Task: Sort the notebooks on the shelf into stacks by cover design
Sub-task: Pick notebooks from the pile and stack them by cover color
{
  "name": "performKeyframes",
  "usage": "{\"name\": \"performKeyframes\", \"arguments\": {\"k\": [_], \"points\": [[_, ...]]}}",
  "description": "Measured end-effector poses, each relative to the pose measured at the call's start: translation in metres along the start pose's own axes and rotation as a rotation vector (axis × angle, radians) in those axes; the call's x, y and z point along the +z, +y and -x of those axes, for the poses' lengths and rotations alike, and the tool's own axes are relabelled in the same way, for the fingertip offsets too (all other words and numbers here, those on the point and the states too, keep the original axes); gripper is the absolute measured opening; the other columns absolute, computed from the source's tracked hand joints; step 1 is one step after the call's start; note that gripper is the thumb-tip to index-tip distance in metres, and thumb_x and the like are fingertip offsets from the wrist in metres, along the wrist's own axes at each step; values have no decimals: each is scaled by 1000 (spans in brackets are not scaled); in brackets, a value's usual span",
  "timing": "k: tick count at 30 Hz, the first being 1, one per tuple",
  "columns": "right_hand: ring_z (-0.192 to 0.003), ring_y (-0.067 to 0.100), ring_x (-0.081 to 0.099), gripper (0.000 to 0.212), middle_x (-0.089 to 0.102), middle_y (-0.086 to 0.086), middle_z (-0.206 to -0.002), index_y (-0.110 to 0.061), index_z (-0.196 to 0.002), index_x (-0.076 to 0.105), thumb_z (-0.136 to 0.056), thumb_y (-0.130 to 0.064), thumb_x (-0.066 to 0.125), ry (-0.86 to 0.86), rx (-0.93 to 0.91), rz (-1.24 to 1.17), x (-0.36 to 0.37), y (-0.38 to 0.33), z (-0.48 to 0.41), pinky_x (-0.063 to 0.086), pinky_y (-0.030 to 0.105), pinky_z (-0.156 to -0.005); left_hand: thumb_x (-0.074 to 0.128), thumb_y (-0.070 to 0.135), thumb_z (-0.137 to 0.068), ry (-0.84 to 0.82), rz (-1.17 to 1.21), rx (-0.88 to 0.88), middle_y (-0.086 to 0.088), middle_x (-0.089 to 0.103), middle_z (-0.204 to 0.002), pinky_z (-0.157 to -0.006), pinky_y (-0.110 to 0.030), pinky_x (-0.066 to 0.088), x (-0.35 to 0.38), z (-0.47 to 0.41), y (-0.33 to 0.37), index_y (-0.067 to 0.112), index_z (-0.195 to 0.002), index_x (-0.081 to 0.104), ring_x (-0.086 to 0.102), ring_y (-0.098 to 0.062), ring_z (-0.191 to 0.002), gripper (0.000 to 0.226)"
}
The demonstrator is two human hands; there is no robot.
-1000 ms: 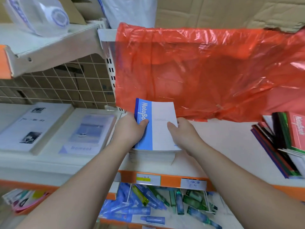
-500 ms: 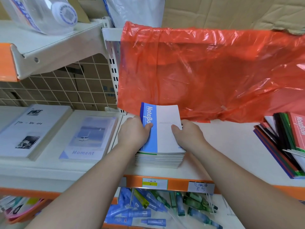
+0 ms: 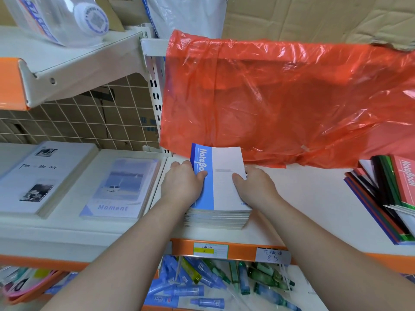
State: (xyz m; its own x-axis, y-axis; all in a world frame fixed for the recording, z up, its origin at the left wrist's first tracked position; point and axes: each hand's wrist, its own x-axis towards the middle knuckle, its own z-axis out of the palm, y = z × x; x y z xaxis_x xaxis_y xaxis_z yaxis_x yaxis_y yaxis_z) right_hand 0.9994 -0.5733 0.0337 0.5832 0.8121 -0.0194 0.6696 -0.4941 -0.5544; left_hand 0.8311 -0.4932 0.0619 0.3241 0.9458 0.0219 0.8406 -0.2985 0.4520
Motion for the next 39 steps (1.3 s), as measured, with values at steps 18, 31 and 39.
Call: {"name": "performKeyframes", "arguments": {"k": [18, 31, 39], "points": [[-86, 27, 60, 47, 59, 11, -106, -18, -114, 61, -94, -52, 36, -26, 54, 14, 7, 4, 1, 48, 34, -77, 52, 52, -95, -26, 5, -20, -10, 55, -106, -67, -32, 38, 0, 4, 1, 13, -112, 57, 49, -22, -83, 43], [-130, 31, 43, 40, 53, 14, -131, -7, -127, 52, -103, -34, 34, -54, -72, 170, -46, 39, 16, 35, 36, -102, 42, 46, -99, -74, -201, 363, -18, 37, -151, -117, -42, 23, 4, 5, 62, 3, -140, 40, 26, -37, -143, 59], [-147, 31, 11, 54, 22, 12, -158, -9, -146, 33, -103, -41, 28, -105, 35, 518, -97, 137, 43, 11, 44, -120, 37, 51, -101, -249, -279, 636, -16, 21, -161, -120, -45, 17, 69, 41, 155, 8, -151, 28, 14, -38, -149, 67]]}}
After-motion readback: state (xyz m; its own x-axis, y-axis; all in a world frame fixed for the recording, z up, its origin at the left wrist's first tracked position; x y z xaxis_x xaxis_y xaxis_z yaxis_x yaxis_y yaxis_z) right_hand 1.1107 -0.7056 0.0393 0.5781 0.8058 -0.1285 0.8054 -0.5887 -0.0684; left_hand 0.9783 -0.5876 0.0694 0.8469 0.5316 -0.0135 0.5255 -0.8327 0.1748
